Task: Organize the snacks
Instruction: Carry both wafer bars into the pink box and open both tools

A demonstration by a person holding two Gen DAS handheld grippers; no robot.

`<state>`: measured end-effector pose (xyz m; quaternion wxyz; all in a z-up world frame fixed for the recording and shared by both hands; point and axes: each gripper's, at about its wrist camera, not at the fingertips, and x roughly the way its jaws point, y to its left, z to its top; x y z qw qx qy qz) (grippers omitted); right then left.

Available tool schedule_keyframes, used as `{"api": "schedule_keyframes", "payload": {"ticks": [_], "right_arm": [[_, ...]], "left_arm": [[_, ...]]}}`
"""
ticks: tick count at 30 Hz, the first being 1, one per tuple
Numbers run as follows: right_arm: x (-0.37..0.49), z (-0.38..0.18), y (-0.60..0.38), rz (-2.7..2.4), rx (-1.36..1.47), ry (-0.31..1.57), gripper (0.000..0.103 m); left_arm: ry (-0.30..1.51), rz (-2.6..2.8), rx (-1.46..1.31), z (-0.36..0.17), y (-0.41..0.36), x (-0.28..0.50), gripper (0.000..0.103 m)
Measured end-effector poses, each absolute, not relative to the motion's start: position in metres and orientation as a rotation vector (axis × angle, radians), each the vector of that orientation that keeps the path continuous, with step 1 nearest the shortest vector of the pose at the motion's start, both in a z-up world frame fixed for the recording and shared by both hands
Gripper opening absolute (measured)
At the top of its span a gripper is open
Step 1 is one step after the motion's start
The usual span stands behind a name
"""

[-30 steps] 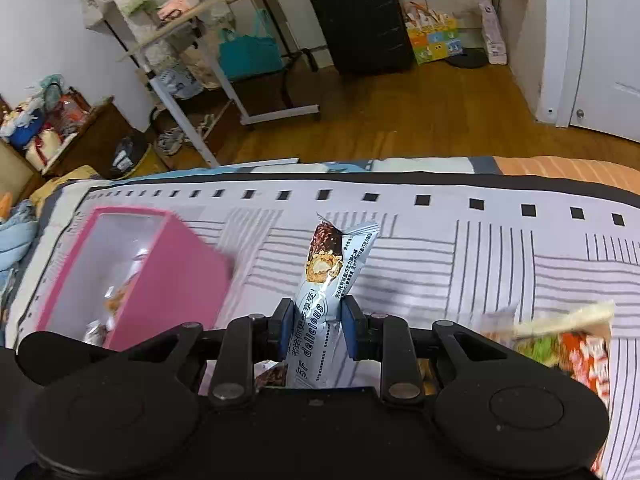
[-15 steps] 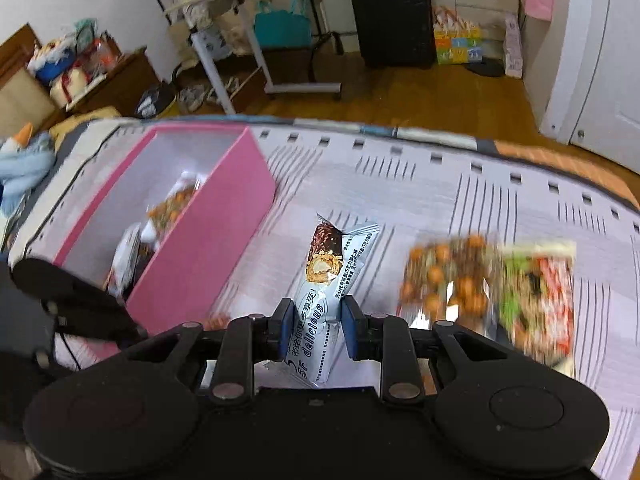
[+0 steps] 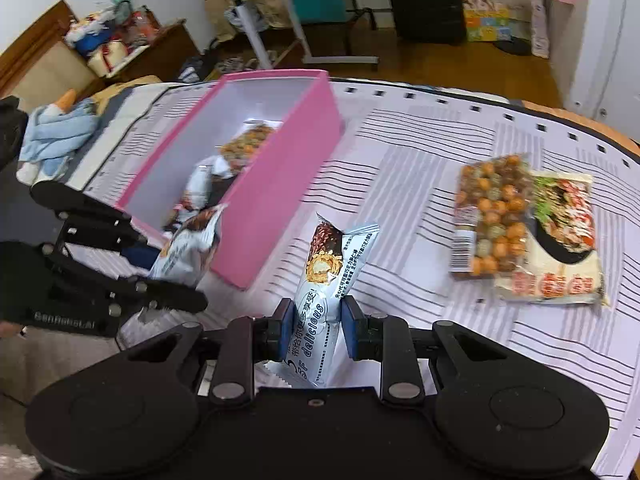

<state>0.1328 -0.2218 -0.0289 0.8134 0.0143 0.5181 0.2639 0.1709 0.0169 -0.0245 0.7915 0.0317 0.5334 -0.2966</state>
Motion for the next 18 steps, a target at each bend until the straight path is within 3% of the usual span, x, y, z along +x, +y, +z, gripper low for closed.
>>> {"api": "schedule_keyframes", "payload": {"ticks": [18], "right_arm": [[0.129,-0.010,-0.133,0.791,0.022,1.003,0.030]], "left_arm": [[1.004,-0.434,-0.022,0.007,0.120,0.182,0.027]]}}
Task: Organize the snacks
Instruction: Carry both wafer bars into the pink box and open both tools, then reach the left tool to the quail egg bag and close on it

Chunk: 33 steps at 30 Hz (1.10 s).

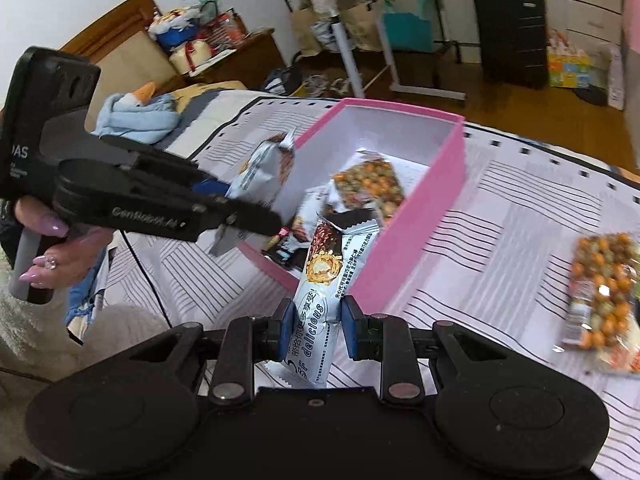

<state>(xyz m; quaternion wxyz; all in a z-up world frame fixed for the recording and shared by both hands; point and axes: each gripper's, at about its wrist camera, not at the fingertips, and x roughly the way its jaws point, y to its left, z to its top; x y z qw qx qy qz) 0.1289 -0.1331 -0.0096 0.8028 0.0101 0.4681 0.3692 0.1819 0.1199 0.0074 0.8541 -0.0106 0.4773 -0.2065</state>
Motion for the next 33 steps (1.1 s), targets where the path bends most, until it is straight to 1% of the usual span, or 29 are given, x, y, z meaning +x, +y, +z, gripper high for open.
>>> {"api": "schedule_keyframes", "payload": {"ticks": [4,9,14,15,16,17,18,19,20,21,22,26,33], "right_arm": [[0.141,-0.014,-0.114,0.844,0.042,0.949,0.030],[0.162,-0.026,-0.081,0.842,-0.002,0.888,0.030],[0.185,-0.047,-0.052,0.809,-0.072,0.893,0.030],[0.188,-0.052,-0.047,0.797,-0.085,0.891,0.031],[0.191,-0.056,-0.042,0.787,-0.106,0.892,0.035],[0.193,-0.060,-0.038,0.781,-0.124,0.886,0.035],[0.193,-0.064,-0.037,0.780,-0.138,0.874,0.035],[0.193,-0.066,-0.036,0.794,-0.152,0.865,0.037],[0.192,-0.067,-0.037,0.792,-0.154,0.860,0.040],[0.192,-0.068,-0.039,0.778,-0.145,0.856,0.049],[0.191,-0.068,-0.042,0.767,-0.132,0.852,0.055],[0.184,-0.062,-0.059,0.729,-0.075,0.839,0.055],[0.149,-0.037,-0.098,0.677,0.010,0.754,0.056]], "left_arm": [[0.959,-0.341,0.005,-0.005,0.128,0.186,0.027],[0.976,-0.252,-0.042,-0.030,0.142,0.204,0.027],[0.998,-0.177,-0.088,-0.060,0.151,0.228,0.027],[1.012,-0.175,-0.110,-0.066,0.153,0.233,0.026],[1.021,-0.156,-0.133,-0.073,0.156,0.236,0.028],[1.018,-0.138,-0.145,-0.077,0.158,0.237,0.033],[1.017,-0.124,-0.149,-0.081,0.159,0.238,0.034],[1.018,-0.108,-0.149,-0.085,0.162,0.238,0.039],[1.015,-0.098,-0.158,-0.087,0.166,0.237,0.048],[1.012,-0.089,-0.169,-0.089,0.169,0.236,0.050],[1.008,-0.092,-0.178,-0.090,0.171,0.234,0.052],[0.965,-0.126,-0.186,-0.085,0.173,0.224,0.054],[0.925,-0.192,-0.195,-0.063,0.165,0.198,0.054]]}}
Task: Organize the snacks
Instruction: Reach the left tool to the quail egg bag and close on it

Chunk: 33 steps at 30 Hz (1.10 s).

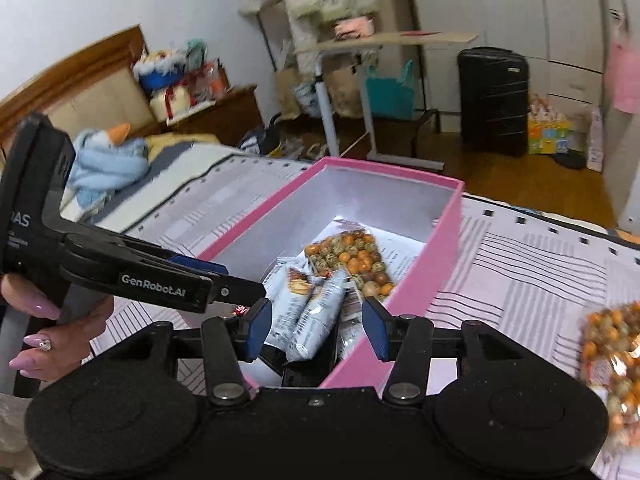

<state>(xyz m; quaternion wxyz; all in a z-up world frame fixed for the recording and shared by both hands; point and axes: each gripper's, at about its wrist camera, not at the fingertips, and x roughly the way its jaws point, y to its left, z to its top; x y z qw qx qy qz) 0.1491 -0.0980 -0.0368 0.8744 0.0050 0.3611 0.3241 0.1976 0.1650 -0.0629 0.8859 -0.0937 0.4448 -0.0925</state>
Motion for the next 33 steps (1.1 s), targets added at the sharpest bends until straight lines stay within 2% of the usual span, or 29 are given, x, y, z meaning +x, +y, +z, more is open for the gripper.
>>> {"api": "schedule_keyframes", "payload": {"ticks": [5,11,18,22,26,31,33], "right_arm": [[0.120,-0.018,-0.125,0.601,-0.014,0.712,0.056],[0.100,0.006,-0.161,0.478,-0.087,0.678,0.062],[0.101,0.007,-0.197,0.360,-0.012,0.702,0.063],[0.107,-0.004,-0.204,0.312,-0.047,0.684,0.074],[0.114,-0.020,-0.211,0.260,-0.086,0.674,0.077],[0.123,-0.036,-0.228,0.235,-0.092,0.641,0.090],[0.132,-0.047,-0.235,0.213,-0.100,0.636,0.091]], "left_arm": [[0.896,-0.239,-0.172,-0.041,0.148,0.177,0.055],[0.878,-0.326,-0.163,-0.014,0.118,0.157,0.060],[0.878,-0.463,-0.179,-0.005,0.068,0.154,0.061],[0.892,-0.516,-0.191,-0.008,0.036,0.168,0.061],[0.900,-0.537,-0.202,-0.013,0.007,0.186,0.061],[0.916,-0.535,-0.227,-0.030,-0.023,0.212,0.061],[0.910,-0.535,-0.257,-0.038,-0.031,0.221,0.061]]}}
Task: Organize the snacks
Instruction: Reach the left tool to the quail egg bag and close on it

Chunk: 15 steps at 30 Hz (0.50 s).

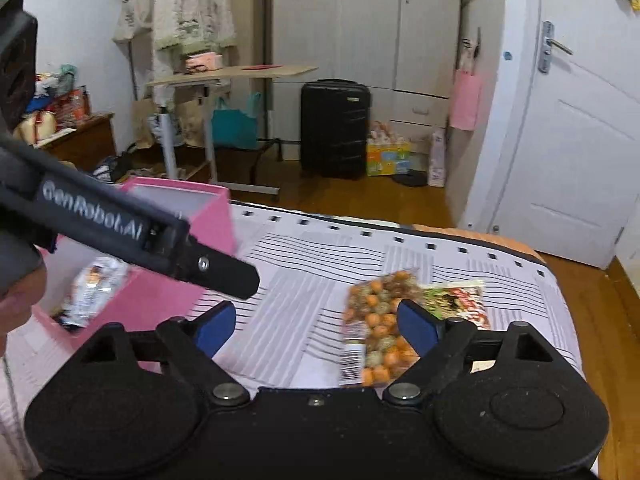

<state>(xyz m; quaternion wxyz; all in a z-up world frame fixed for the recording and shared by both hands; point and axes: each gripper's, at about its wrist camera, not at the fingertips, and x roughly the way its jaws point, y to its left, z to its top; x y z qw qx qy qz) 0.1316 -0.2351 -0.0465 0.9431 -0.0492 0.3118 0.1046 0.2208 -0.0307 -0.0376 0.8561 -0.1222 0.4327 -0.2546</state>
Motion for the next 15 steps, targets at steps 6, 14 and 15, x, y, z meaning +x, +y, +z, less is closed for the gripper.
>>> {"api": "schedule_keyframes", "payload": {"ticks": [6,14,15], "right_arm": [[0.151,-0.092,-0.255,0.143,-0.144,0.627,0.091],[0.166,-0.131,-0.261,0.173,-0.289,0.670,0.091],[0.167,-0.133,-0.261,0.186,-0.298,0.677,0.091]], "left_arm": [[0.928,-0.541,-0.322,-0.077,-0.061,0.244,0.059],[1.011,-0.572,-0.502,-0.147,-0.082,0.273,0.059],[1.012,-0.564,-0.521,-0.154,-0.083,0.276,0.058]]}}
